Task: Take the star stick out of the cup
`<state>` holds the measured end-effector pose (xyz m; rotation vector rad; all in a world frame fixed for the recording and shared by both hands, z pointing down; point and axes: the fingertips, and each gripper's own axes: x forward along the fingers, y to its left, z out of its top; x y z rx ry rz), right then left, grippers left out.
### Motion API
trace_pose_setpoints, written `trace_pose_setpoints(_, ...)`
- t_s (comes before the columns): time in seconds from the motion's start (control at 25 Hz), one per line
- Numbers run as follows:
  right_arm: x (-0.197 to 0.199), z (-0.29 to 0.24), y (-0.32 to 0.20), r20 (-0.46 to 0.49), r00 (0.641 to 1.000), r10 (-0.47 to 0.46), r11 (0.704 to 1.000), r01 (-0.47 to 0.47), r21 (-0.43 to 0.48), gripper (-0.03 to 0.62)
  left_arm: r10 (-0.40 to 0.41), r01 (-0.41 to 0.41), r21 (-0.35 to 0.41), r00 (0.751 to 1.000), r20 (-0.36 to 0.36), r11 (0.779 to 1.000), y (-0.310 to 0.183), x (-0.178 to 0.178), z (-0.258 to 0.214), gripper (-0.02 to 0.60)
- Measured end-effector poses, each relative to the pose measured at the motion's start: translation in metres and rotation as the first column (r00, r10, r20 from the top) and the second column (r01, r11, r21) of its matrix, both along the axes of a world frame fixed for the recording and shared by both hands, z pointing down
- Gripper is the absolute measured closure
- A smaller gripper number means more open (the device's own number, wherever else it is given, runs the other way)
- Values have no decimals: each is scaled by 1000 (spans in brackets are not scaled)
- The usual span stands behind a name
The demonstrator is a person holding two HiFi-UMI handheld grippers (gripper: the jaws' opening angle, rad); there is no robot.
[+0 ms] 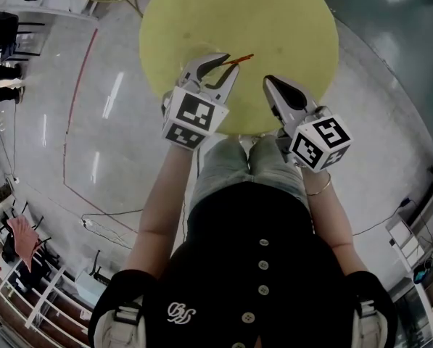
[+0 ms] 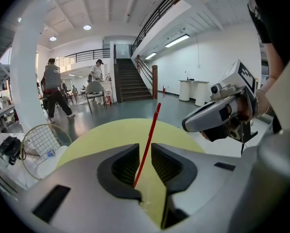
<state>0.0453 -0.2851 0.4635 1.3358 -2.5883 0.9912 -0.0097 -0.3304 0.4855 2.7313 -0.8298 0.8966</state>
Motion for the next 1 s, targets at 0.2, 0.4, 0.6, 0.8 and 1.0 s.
trace_pose_setpoints(0.2,3,0,-1,1,1000,13,1000,-13,-3,591,14,-14,15,999,39,1000,-2,-1,1,526)
trace_pose_setpoints(0.4,5,-1,-3,3,1000,17,1000,-17,-3,591,32,-33,28,998,51,999,-3,2,-1,545)
trace_pose_setpoints(0.6,4,-3,-2,2,1000,10,1000,-10,2,591,44,-46,42,998,45,998,-1,2,-4,558)
trace_pose_setpoints(0.8,5,-4,-2,-5,1000,-3,1000,3,9,591,31,-33,67,999,25,997,-2,0,-6,566)
trace_pose_setpoints(1.0,7,-9,-1,-6,1000,-22,999,22,24,591,3,-4,99,1000,10,995,-1,0,-15,566)
